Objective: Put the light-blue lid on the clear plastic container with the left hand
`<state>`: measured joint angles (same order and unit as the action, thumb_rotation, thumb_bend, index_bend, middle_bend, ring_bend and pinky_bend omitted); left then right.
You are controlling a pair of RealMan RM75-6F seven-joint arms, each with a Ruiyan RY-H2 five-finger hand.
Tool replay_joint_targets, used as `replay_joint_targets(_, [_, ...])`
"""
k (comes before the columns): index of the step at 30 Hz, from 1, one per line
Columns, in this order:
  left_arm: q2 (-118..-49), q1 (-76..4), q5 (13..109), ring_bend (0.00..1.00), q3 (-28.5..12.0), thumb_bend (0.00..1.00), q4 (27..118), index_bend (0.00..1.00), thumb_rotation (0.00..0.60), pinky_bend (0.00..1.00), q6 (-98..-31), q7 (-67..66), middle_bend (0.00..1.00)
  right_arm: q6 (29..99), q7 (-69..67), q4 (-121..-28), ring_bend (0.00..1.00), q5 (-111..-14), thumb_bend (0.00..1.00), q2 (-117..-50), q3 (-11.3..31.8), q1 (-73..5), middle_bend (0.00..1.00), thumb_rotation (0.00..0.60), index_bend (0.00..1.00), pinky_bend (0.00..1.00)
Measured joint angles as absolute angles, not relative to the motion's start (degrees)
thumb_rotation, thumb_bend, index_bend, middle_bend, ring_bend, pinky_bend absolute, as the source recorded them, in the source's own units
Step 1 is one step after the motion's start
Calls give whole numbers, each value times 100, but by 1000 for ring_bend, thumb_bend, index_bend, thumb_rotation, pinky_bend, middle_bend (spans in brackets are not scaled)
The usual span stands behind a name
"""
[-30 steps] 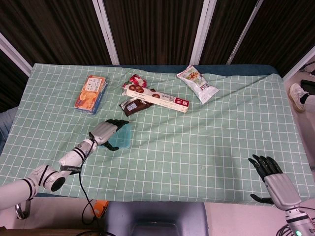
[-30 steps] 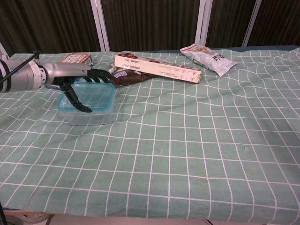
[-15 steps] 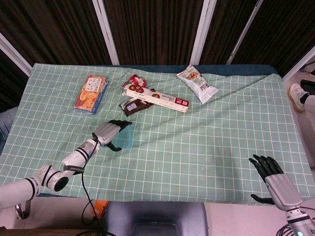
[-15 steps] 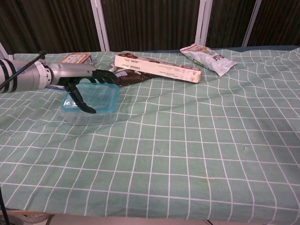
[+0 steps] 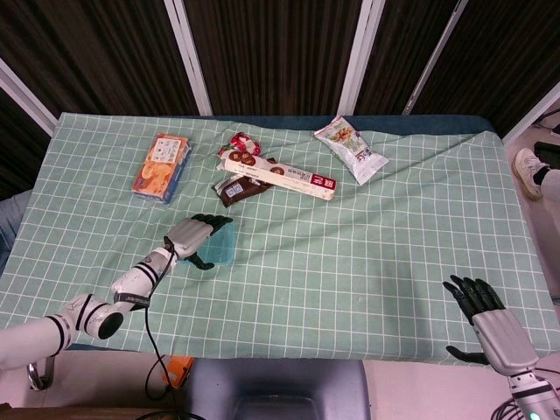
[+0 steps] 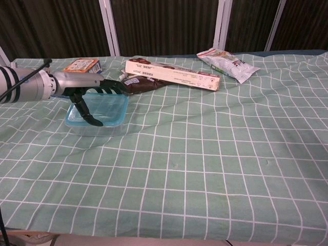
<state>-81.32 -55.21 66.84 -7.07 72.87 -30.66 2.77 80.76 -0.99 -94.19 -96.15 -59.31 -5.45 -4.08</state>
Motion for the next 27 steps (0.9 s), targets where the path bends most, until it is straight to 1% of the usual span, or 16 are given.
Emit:
replay_joint_targets(15, [-8169,-5554,6442,450,-639,349,7234,0,600,430,-2966,95,481,8087,-112,-9417,0,-9614,185,-5926,-543,-406,155,600,11,0])
replay_joint_targets(16, [-8179,-5555,6431,450,-635,348,7219,0,600,423,-2954,97,479,8085,-115,-9418,0,-9612,185,-5925,-542,-407,155,600,11,0])
replay_joint_targets(19, [-8185,-5554,6394,429,-645,348,7204,0,600,346,-2921,146,453,8090,-122,-9419,0,-9610,185,-5923,-540,-406,155,600,11,0])
replay_joint_targets(20, [-8178,-5552,6378,392,-652,345,7202,0,600,294,-2902,175,420,8089,-123,-9419,0,-9610,185,-5923,-540,-406,155,600,11,0])
replay_joint_targets(21, [-8171,-5551,6365,326,-655,338,7200,0,600,235,-2887,189,380,8085,-121,-9418,0,-9610,185,-5923,-540,-408,155,600,12,0])
replay_joint_targets(22, [-8164,-5550,6349,273,-658,329,7200,0,600,198,-2877,198,345,8081,-119,-9418,0,-9610,185,-5923,-540,-410,155,600,12,0])
replay_joint_targets(23, [-8151,-5551,6320,177,-658,311,7200,0,600,147,-2861,199,271,8078,-116,-9420,0,-9611,185,-5924,-541,-411,155,600,12,0])
replay_joint_targets(24, [-8138,-5555,6291,127,-653,301,7200,0,600,124,-2842,188,230,8077,-113,-9421,0,-9613,184,-5923,-543,-411,155,600,12,0])
replay_joint_targets(26, [-8109,-5570,6189,24,-640,279,7208,0,600,72,-2796,147,107,8082,-113,-9423,0,-9615,184,-5923,-543,-409,155,600,12,0])
replay_joint_targets(27, [-8095,-5580,6131,10,-631,274,7214,0,600,61,-2774,120,78,8084,-115,-9423,0,-9616,184,-5923,-543,-408,155,600,12,0])
